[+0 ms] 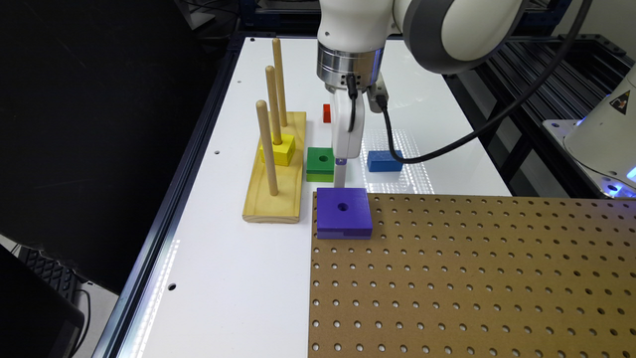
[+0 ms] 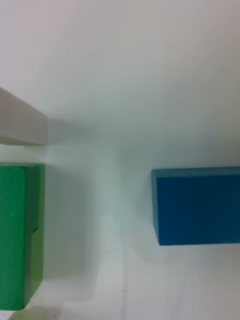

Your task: Pick up green block.

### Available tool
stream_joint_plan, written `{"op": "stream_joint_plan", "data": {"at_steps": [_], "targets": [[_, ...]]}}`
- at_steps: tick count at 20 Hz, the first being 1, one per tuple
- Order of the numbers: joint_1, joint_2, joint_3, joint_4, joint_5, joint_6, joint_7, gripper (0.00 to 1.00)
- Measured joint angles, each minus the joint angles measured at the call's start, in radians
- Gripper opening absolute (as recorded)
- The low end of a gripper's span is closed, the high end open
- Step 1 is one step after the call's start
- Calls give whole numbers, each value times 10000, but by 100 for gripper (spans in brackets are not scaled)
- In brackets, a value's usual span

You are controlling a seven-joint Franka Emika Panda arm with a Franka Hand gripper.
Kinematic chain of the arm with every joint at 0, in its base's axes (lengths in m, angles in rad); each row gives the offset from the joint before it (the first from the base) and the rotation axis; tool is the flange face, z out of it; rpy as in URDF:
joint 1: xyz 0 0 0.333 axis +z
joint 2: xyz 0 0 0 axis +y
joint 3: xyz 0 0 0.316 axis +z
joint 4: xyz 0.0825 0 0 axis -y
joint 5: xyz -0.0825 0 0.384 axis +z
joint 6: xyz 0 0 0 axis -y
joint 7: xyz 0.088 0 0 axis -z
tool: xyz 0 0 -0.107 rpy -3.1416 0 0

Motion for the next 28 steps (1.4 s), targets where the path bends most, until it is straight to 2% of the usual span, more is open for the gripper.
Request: {"op": "stream_joint_plan", "data": {"at_steps": [3, 9, 20, 28], "targets": [[1, 51, 0, 82, 0, 1, 0, 100], [5, 348, 13, 556, 0, -18, 0, 100], [6, 383, 16, 616, 0, -20, 0, 100], [6, 572, 21, 920, 0, -30, 0, 100]]}}
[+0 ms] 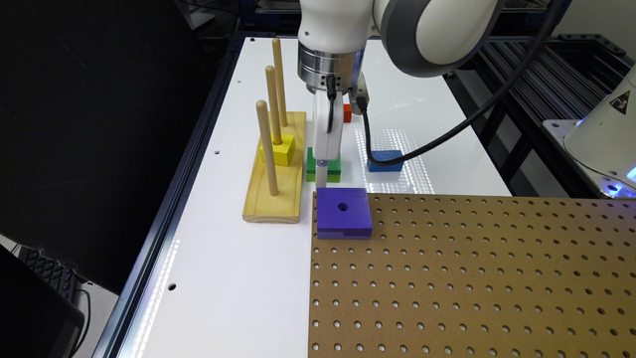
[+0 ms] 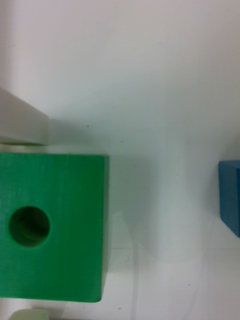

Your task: Pick up green block.

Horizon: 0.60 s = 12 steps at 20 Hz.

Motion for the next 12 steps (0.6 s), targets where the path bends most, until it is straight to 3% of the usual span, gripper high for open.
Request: {"op": "stream_joint_plan", "data": {"at_steps": [3, 4, 12], "targets": [[0, 15, 1, 25, 0, -1, 0, 100], [-3, 16, 1, 21, 0, 0, 0, 0], [-5, 15, 1, 19, 0, -19, 0, 0]]}}
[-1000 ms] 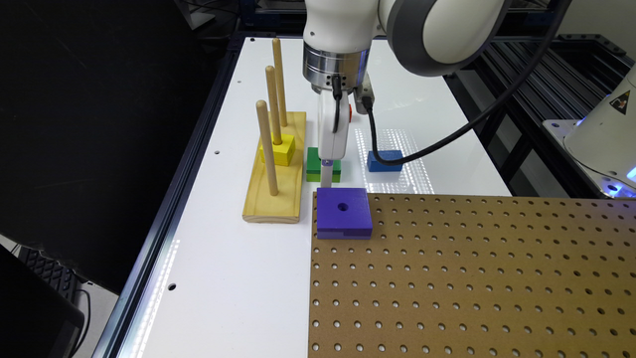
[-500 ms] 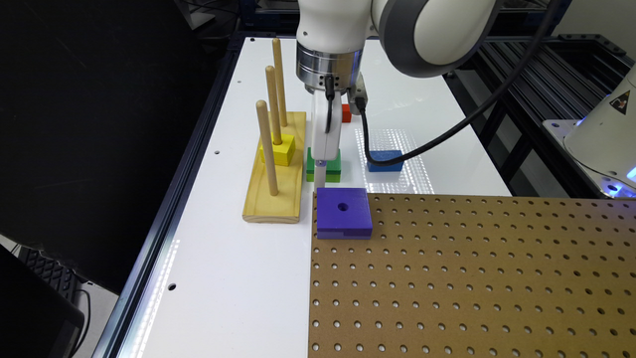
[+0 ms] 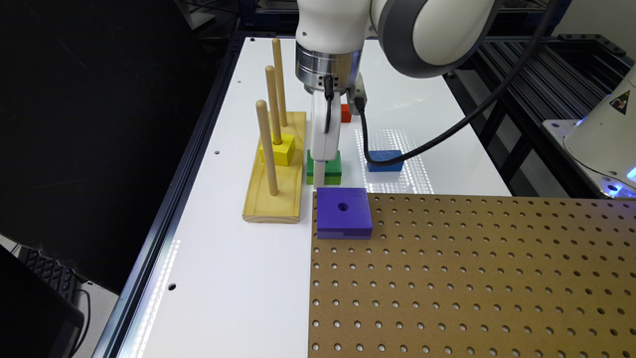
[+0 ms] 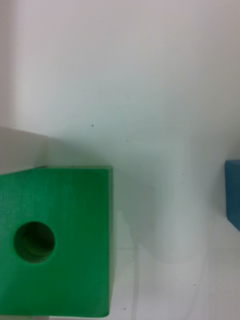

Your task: Pick up green block.

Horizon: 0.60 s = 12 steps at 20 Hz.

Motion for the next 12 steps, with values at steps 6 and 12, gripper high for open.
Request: {"op": "stream_joint_plan", "data": {"at_steps": [6, 12], "targets": [[-2, -51, -3, -2, 0, -54, 2, 0], [-3, -682, -4, -28, 0, -801, 5, 0]]}}
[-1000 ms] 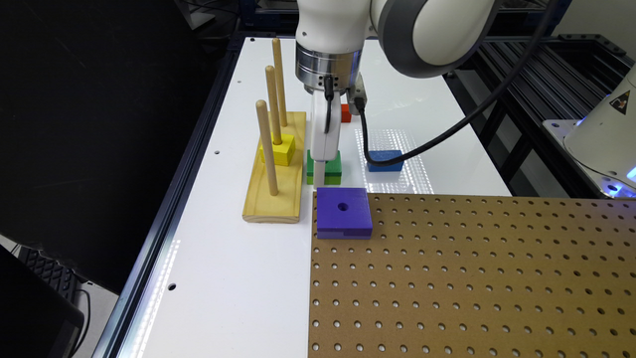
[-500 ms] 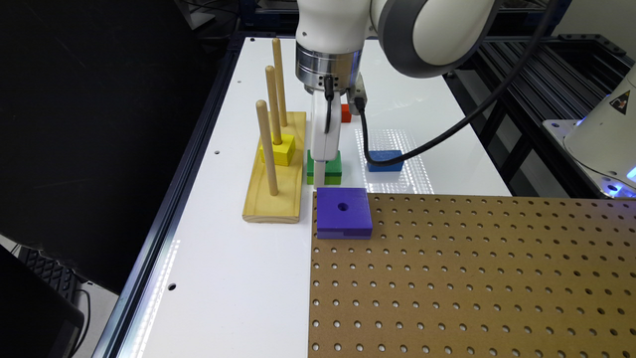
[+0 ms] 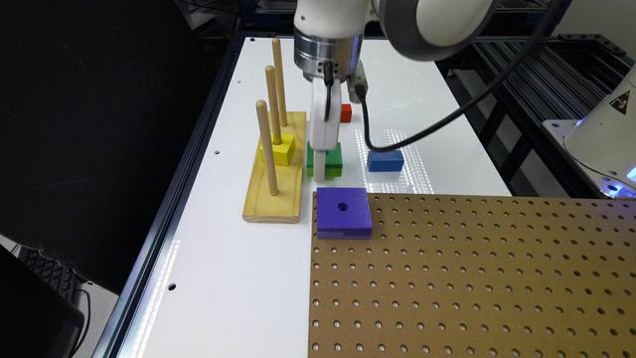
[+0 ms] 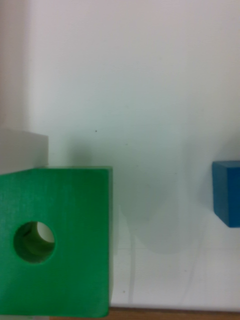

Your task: Pick up green block.

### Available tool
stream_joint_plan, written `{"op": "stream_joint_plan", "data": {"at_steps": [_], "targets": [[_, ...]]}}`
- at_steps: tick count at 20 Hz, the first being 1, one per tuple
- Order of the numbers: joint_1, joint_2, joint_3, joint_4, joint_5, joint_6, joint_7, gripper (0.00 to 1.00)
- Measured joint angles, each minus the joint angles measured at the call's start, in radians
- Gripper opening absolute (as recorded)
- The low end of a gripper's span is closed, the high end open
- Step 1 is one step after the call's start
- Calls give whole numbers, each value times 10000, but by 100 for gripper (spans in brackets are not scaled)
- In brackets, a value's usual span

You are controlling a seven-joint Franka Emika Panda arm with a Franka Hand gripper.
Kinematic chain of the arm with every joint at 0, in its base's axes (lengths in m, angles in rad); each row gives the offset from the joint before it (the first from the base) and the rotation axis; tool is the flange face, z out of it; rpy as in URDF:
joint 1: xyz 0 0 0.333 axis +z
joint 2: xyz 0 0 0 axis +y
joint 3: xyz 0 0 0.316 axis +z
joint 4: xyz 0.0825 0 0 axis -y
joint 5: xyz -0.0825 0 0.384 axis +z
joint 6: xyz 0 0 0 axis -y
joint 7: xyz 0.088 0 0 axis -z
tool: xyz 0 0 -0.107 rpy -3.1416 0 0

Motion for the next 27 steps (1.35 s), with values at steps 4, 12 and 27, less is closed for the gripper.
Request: {"op": "stream_joint_plan", "data": {"at_steps": [4, 12, 27], "targets": [[0, -94, 0, -38, 0, -77, 1, 0], [0, -1050, 4, -48, 0, -1061, 9, 0], [1, -2671, 11, -33, 6, -2571, 19, 0]]}}
